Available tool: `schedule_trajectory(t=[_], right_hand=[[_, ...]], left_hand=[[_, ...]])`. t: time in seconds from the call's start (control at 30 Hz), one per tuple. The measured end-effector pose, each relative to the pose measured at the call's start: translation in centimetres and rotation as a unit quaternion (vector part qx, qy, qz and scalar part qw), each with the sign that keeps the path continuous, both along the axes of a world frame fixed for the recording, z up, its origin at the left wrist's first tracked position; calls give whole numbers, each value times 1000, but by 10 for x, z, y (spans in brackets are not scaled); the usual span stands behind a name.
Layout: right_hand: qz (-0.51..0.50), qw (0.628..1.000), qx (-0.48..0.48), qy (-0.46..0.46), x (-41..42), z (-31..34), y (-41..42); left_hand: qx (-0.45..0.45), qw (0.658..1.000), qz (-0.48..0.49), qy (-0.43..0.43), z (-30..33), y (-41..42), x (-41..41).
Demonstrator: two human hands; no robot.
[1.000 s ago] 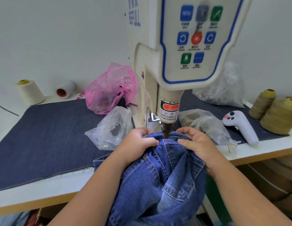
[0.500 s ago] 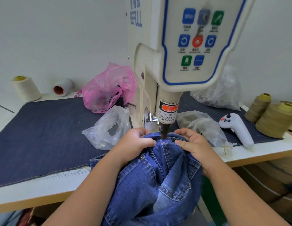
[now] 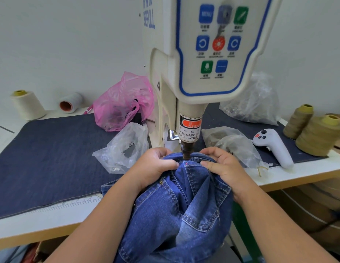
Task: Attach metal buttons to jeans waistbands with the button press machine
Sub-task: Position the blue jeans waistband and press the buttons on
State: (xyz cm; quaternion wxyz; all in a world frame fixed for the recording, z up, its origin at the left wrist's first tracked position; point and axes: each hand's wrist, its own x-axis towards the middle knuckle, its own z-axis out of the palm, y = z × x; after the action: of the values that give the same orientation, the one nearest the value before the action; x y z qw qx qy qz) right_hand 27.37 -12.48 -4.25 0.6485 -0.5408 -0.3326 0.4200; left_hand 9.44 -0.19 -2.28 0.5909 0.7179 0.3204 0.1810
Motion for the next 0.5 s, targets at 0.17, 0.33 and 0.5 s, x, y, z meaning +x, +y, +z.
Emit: schedule_trajectory(t=[0.17,0.33,0.5], right_hand=[[5,1000,0,1,1,0,0],[7,1000,-2,1,1,1,0],[8,1000,-4,1,2,0,0]], left_hand=[[-5,1000,-2,-3,1,0,0],[-13,1000,2,-7,0,0,0],[-23,1000,3,-9,-1,0,0]])
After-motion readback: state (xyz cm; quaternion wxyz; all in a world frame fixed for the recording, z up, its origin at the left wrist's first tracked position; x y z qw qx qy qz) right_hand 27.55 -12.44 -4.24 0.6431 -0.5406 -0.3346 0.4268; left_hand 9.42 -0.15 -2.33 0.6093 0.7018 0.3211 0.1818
